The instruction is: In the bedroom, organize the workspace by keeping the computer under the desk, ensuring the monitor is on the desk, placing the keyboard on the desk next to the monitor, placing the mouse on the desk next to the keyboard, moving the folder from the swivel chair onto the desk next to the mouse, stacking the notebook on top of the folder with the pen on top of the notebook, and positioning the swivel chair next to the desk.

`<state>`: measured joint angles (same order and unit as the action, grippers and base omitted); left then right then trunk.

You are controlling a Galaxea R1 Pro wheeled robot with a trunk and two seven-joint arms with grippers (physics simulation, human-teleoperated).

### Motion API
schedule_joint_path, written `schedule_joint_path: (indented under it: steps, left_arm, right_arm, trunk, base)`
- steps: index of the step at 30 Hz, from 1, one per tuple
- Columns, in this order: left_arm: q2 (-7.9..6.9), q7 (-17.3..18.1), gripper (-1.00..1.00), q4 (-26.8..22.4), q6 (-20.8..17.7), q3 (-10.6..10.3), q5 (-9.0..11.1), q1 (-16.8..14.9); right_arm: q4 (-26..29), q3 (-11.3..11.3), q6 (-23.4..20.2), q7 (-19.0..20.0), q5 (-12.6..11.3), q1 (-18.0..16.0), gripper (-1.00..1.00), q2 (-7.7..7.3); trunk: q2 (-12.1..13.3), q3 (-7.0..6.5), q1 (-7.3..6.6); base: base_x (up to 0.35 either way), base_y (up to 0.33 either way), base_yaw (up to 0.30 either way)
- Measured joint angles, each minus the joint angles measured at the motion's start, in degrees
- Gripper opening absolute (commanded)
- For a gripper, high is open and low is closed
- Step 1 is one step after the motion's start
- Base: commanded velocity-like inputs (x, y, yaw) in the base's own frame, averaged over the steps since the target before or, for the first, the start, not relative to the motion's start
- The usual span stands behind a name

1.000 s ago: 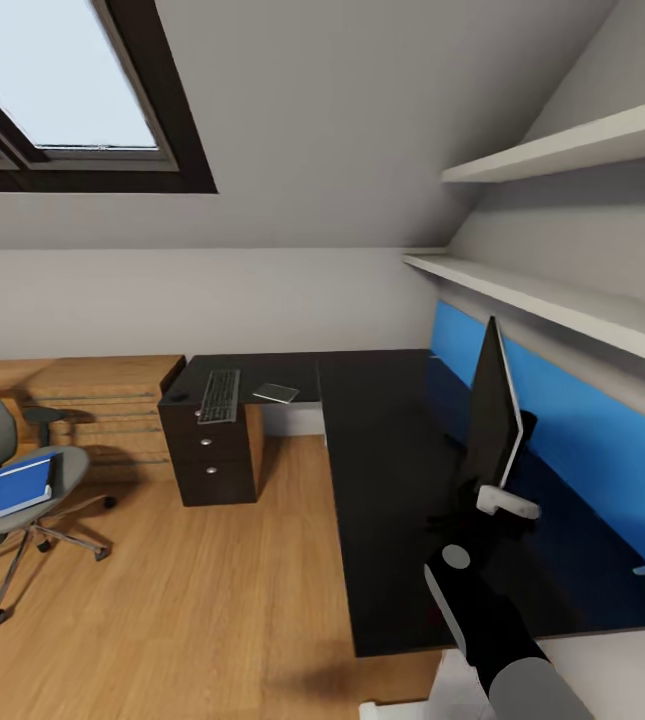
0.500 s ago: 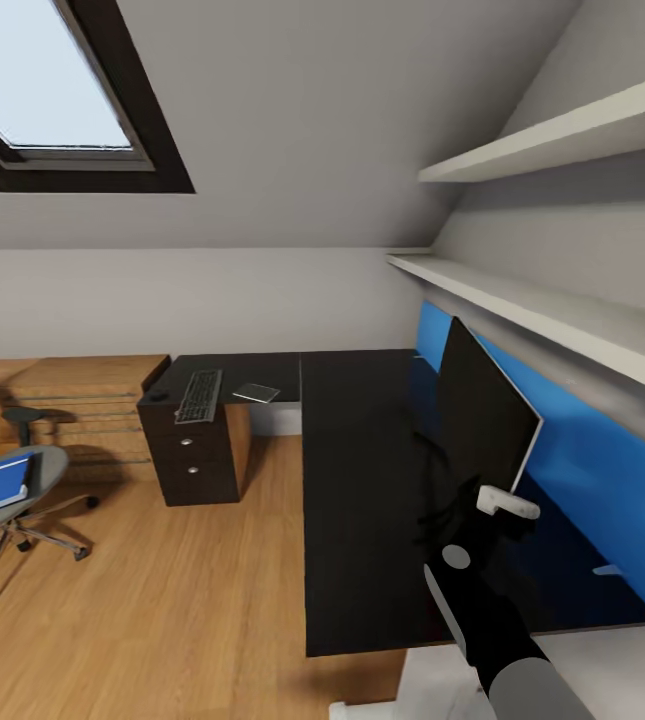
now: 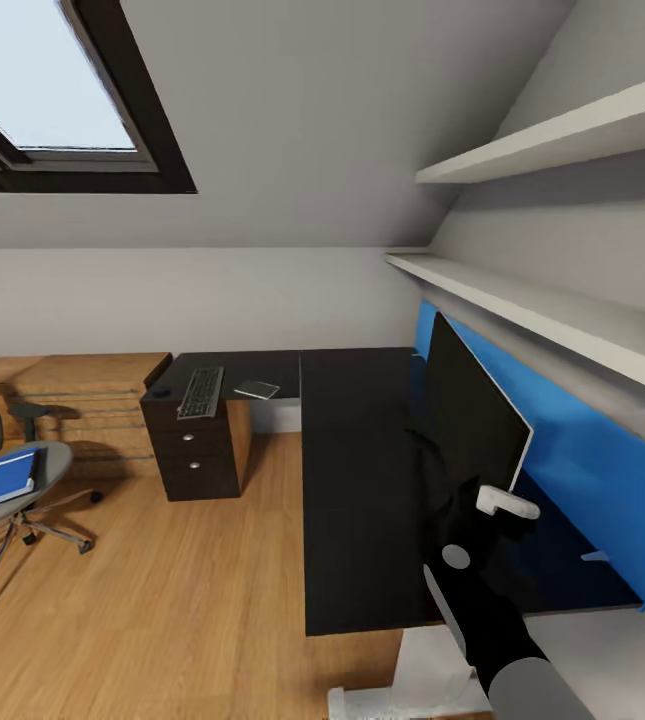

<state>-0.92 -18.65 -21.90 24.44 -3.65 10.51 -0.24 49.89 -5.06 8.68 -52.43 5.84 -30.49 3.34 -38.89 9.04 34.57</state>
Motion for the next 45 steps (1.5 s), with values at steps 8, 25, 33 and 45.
schedule_joint_path:
  steps: [8, 25, 33, 45]
  left_arm:
    - [0.0, 0.0, 1.0, 0.0, 0.0, 0.0, 0.0, 0.0]
    - [-0.05, 0.0, 1.0, 0.0, 0.0, 0.0, 0.0, 0.0]
    - [0.0, 0.0, 1.0, 0.0, 0.0, 0.1, 0.1, 0.0]
    - [0.0, -0.1, 1.0, 0.0, 0.0, 0.1, 0.1, 0.0]
  right_arm:
    - [0.1, -0.2, 0.1, 0.1, 0.0, 0.0, 1.0, 0.0]
    - [0.2, -0.4, 2.6, 0.1, 0.0, 0.1, 1.0, 0.26]
    - [0.2, -0.4, 2.7, 0.2, 0.0, 0.1, 1.0, 0.26]
    - [0.1, -0.4, 2.7, 1.0, 0.1, 0.1, 1.0, 0.22]
  trunk:
    - [0.0, 0.0, -0.01]
    - [0.0, 0.0, -0.02]
    - [0.0, 0.0, -0.02]
    - [0.0, 0.0, -0.02]
  base:
    - [-0.036, 0.0, 0.0]
    - [-0.052, 0.0, 0.0]
    - [0.0, 0.0, 0.0]
    - [0.0, -0.121, 0.0]
